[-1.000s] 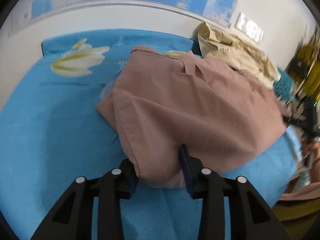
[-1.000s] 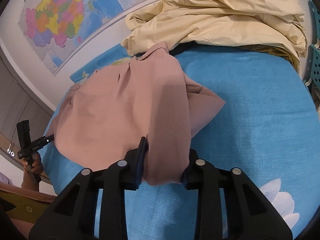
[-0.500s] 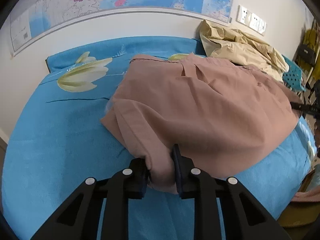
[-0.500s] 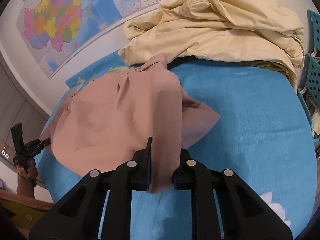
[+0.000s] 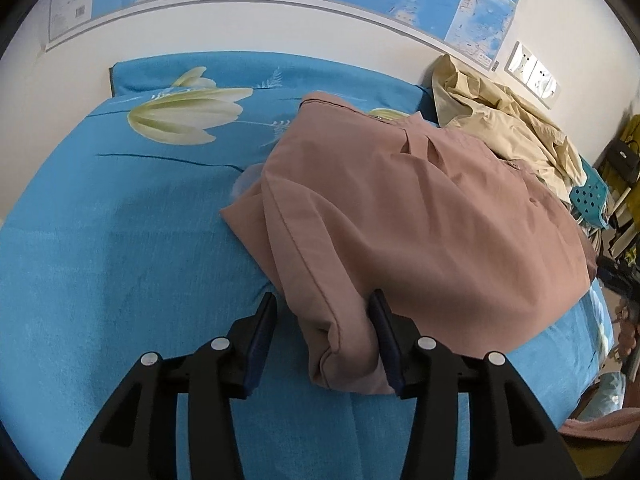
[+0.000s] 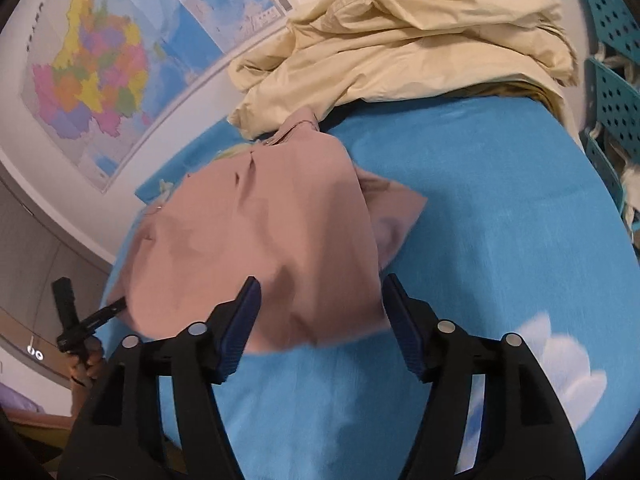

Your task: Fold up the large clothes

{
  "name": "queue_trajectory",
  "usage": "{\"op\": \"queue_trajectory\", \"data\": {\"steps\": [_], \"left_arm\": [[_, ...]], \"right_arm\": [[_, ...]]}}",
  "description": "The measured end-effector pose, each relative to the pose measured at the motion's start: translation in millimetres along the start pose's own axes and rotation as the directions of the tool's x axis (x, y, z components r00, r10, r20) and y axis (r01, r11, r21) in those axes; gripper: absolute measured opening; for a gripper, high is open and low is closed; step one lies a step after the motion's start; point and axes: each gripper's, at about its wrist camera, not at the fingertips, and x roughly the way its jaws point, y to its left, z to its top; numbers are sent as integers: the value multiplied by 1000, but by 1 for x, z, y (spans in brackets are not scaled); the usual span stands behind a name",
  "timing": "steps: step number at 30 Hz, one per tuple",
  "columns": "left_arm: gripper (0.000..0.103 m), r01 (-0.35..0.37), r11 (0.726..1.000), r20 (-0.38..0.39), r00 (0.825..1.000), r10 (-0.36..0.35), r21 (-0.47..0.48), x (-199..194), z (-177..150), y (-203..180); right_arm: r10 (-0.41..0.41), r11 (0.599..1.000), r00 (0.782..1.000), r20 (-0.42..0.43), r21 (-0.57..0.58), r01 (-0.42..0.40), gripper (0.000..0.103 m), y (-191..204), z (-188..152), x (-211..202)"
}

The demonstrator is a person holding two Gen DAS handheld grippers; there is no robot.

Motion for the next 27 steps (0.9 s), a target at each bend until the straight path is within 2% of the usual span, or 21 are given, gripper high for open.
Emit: {"op": "queue_trajectory", "data": {"steps": [4,7,11,12,15,16,19,20,21,22,23,25,27], "left_arm": [[56,-31,1000,-3,1000,31,-6,-2,0,0],[57,-48,999,3,999,48,0,-6,-1,-1],[61,-58,998,2,998,58,-27,-14,-3,2],[65,-65,997,0,998,65,-45,-17,-4,5],[66,-45,997,45,998,48,-66,-32,-7,11],[67,-14,998,74,997,19,-64,-41,-10,13],[69,49,996,84,996,-42,-76,-57,-16,18],[69,86,993,70,994,-81,-78,-59,-19,18],[69,152,985,45,988,-149,-81,-61,-23,16],[69,212,974,31,977,-211,-80,-61,-27,12],[69,296,952,17,955,-296,-80,-60,-32,6],[69,379,922,-24,924,-381,-75,-51,-37,-11],[69,403,913,-81,910,-408,-66,-33,-42,-30]], "right_arm": [[74,997,997,-23,36,-73,74,4,-16,-9],[191,979,978,-78,86,-185,75,10,-29,-2],[259,964,957,-134,94,-248,77,28,-41,16],[265,963,954,-144,99,-252,78,31,-41,21],[256,963,955,-152,120,-240,79,38,-40,42],[261,960,954,-148,139,-242,79,38,-37,48],[262,958,958,-114,151,-244,80,44,-28,60],[265,956,959,-103,160,-247,80,46,-25,64],[265,954,960,-94,170,-247,80,46,-22,66],[264,952,961,-83,181,-246,80,47,-19,70],[264,951,961,-81,185,-246,80,49,-17,72],[265,948,962,-72,204,-246,80,50,-13,78],[279,941,958,-71,218,-258,80,50,-10,81]]}}
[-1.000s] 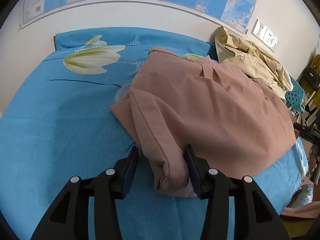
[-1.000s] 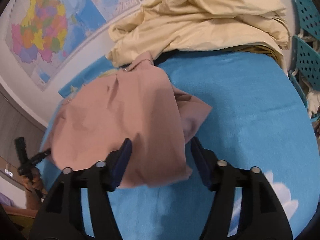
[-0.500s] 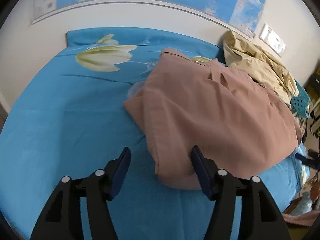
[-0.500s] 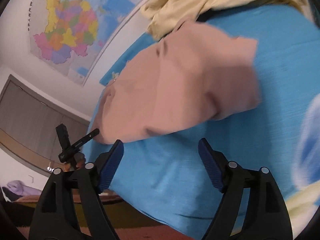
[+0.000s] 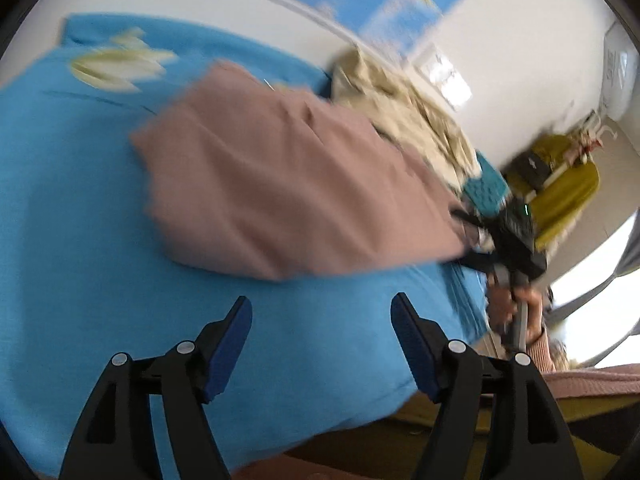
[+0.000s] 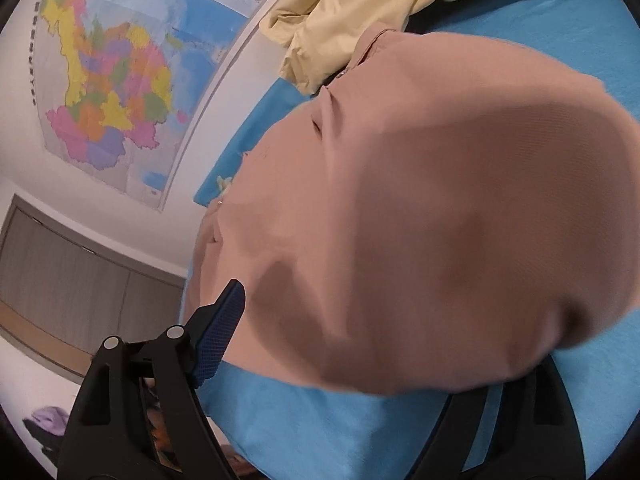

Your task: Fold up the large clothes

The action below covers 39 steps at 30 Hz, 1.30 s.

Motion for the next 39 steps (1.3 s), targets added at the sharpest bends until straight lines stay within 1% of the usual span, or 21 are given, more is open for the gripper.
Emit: {"op": "queue_trajectory", "data": {"steps": [2,3,5,8,10,13,15,18,19,21,22,23,24,25,26,27,28,30,31,35,39], "left_arm": [[69,9,999,-51,999,-11,-31,23,1,1],[76,13,999,-15,1000,-14,-36,25,4,-1],[79,34,996,-22,999,-36,-78,30,8,1],[83,54,984,9,999,-53,-168,36,15,9],[85,72,970,37,997,-65,-232,38,19,14],[90,67,953,81,996,-45,-294,42,23,14],[90,56,948,106,994,-23,-314,43,27,13],[89,63,931,154,988,-7,-361,46,32,16],[88,57,928,165,986,5,-369,47,36,17],[81,56,914,199,980,27,-401,47,41,21],[79,54,911,211,977,37,-408,47,44,24],[70,48,905,229,972,55,-423,46,45,26],[69,46,900,241,968,67,-434,46,47,29],[69,51,895,239,969,63,-442,49,48,32],[70,47,897,226,972,60,-440,50,48,34],[76,33,912,215,975,61,-409,52,51,31],[79,30,919,205,977,56,-393,53,53,29],[93,47,926,188,982,27,-376,56,58,26],[96,64,926,180,984,5,-373,59,61,26],[96,86,919,168,986,-21,-386,69,74,27],[95,119,884,200,979,-29,-453,71,84,37]], "right_arm": [[15,1000,1000,1,21,-15,81,0,3,2],[19,999,1000,-1,26,-19,81,0,3,3],[28,999,1000,-1,36,-28,80,-1,4,2],[36,999,999,2,35,-36,80,-3,3,1],[34,999,999,5,34,-34,80,-2,2,1],[38,998,999,7,44,-38,81,-3,2,0],[41,998,999,12,48,-42,82,-2,2,1],[38,998,999,34,46,-40,82,-2,2,2],[35,998,998,42,46,-37,82,-1,2,3],[37,998,997,67,51,-40,82,-1,2,4],[37,998,996,85,48,-41,82,0,3,5],[31,998,994,100,47,-36,82,0,3,6],[25,999,993,119,42,-31,82,2,2,8],[15,999,992,128,32,-19,82,3,3,9],[-3,1000,990,140,25,-1,82,5,3,11],[-15,1000,988,153,22,12,83,6,3,13],[-20,1000,987,158,18,18,84,8,4,15],[-19,1000,985,170,20,16,91,9,5,18],[-8,1000,985,175,19,5,92,11,6,20],[-1,999,979,205,45,-8,93,11,10,23],[-5,994,964,265,104,-23,93,8,16,24]]}}
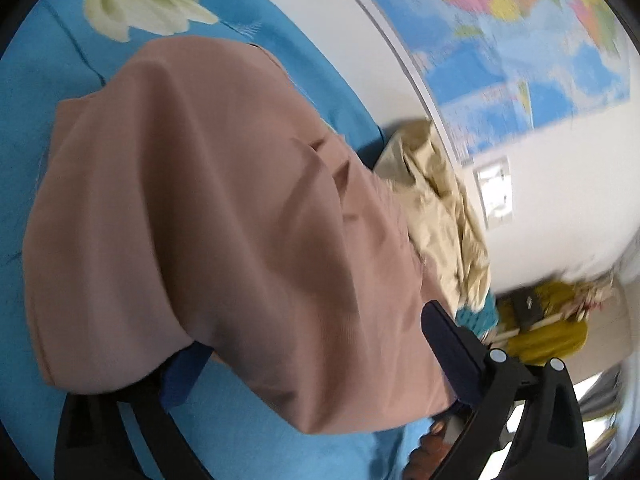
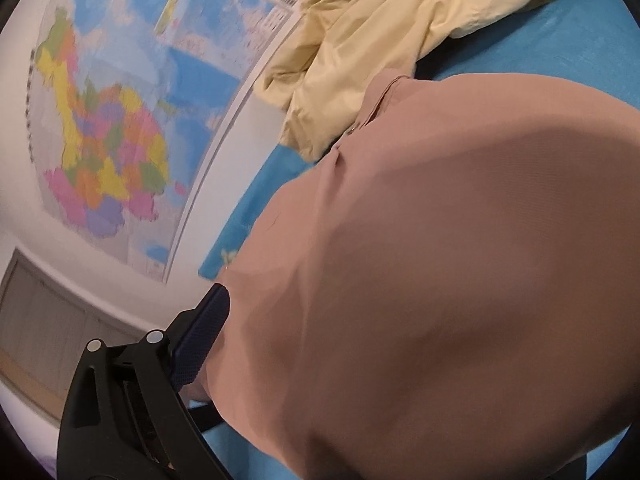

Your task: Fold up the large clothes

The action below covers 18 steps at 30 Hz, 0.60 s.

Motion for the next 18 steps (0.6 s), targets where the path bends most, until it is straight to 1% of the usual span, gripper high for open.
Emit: {"op": "queue_trajectory", "data": {"steps": [1,2,3,4,5,6,7,8,9,10,12,13,14,15,18], "left_arm": [[94,-13,1000,5,1000,13,-1,2,2,-1],[85,-37,999,9,999,37,7,6,3,-4],[68,-100,994,5,995,100,33,11,5,-7],[59,-140,989,2,990,140,47,15,7,-8],[51,-151,987,2,988,151,48,18,9,-8],[42,-160,986,5,987,160,43,19,12,-7],[37,-168,985,3,986,168,41,20,14,-6],[33,-170,984,-2,985,170,48,21,16,-6],[29,-166,985,-5,986,166,51,22,18,-5],[27,-153,987,-11,988,153,50,23,20,-5],[18,-145,988,-15,989,146,58,22,22,-5],[16,-128,990,-10,992,129,61,19,24,-6],[14,-111,991,2,994,111,71,17,25,-9],[14,-100,991,16,995,99,92,11,27,-13],[13,-60,991,25,998,58,118,-8,36,-18]], "right_arm": [[-8,1000,1000,13,8,8,93,0,2,1],[-15,1000,1000,18,9,15,93,2,2,3],[-27,1000,1000,15,5,26,91,4,4,7],[-23,1000,1000,17,16,23,87,2,6,9],[-7,999,1000,14,44,6,73,-2,8,11],[8,996,1000,6,84,-8,49,-8,11,13],[20,990,1000,-7,141,-19,36,-18,14,17],[54,982,998,-36,184,-47,22,-29,17,24],[72,978,996,-52,198,-61,18,-36,18,27],[73,980,996,-56,192,-61,17,-36,19,27],[72,990,996,-58,124,-64,13,-27,20,24],[70,996,996,-63,67,-66,12,-15,20,21],[82,996,994,-70,40,-79,11,-7,21,20],[111,994,990,-84,19,-110,11,4,23,18],[134,988,986,-103,-65,-141,11,37,31,15]]}}
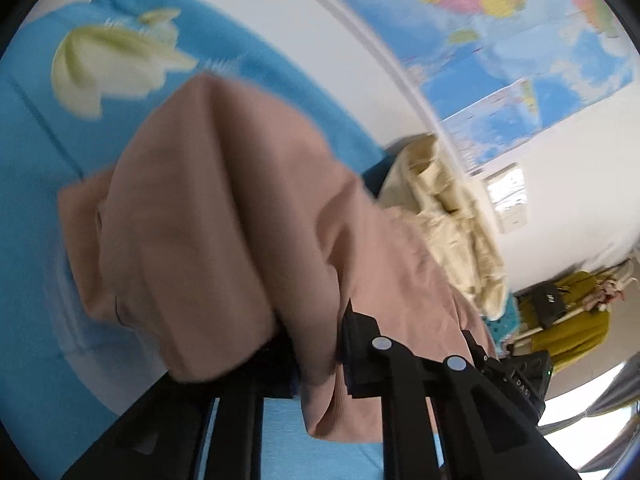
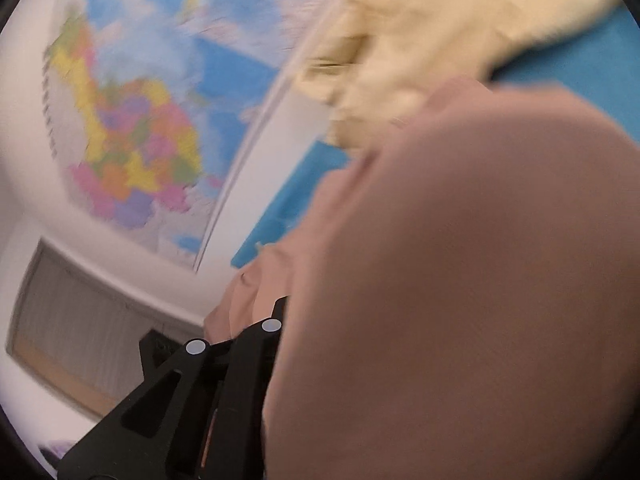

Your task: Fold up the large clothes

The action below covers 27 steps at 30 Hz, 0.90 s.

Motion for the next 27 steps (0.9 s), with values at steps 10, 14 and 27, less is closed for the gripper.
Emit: {"op": "queue_trajectory", "data": {"steps": [10,14,27], "left_arm": [[10,-61,983,197,980,27,172,-88,90,-29],[7,-164,969,304,947,102,186,-115,139,-27],[2,-293,949,604,779,166,117,-217,238,27]], "right_arm": [[134,965,989,-55,-218,-143,11,115,49,53],[205,935,974,-97,-276,-224,11,168,68,101],[409,833,892,-193,-320,-452,10,260,61,243]]}}
